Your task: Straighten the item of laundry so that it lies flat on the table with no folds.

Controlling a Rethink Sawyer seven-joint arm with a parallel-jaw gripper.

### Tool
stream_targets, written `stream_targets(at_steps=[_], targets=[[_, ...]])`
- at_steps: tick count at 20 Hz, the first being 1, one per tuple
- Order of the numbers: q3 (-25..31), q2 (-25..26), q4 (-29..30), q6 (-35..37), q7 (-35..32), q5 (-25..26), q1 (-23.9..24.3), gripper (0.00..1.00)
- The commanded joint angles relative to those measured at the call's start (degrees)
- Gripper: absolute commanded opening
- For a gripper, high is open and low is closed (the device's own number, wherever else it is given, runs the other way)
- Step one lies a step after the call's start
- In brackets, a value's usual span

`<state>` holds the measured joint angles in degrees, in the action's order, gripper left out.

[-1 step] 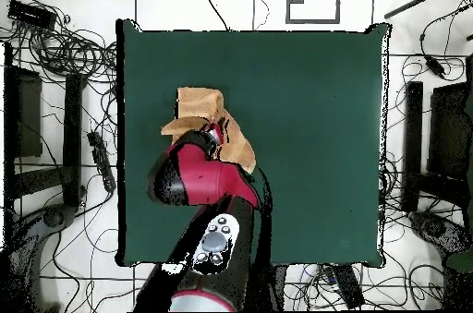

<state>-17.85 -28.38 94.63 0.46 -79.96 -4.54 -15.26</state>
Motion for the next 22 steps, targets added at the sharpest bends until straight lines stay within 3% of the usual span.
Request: stream_targets(at_steps=[1, 10, 22], targets=[[1.7, 0.8, -0.2, 10.1, -14.7, -5.3, -4.8, 1.0], [-0.8, 2.8, -4.1, 14.3, -16.0, -9.4, -9.0, 1.0], [-3.1, 8.7, -6.6, 7.9, -13.1, -8.4, -9.4, 1.0]])
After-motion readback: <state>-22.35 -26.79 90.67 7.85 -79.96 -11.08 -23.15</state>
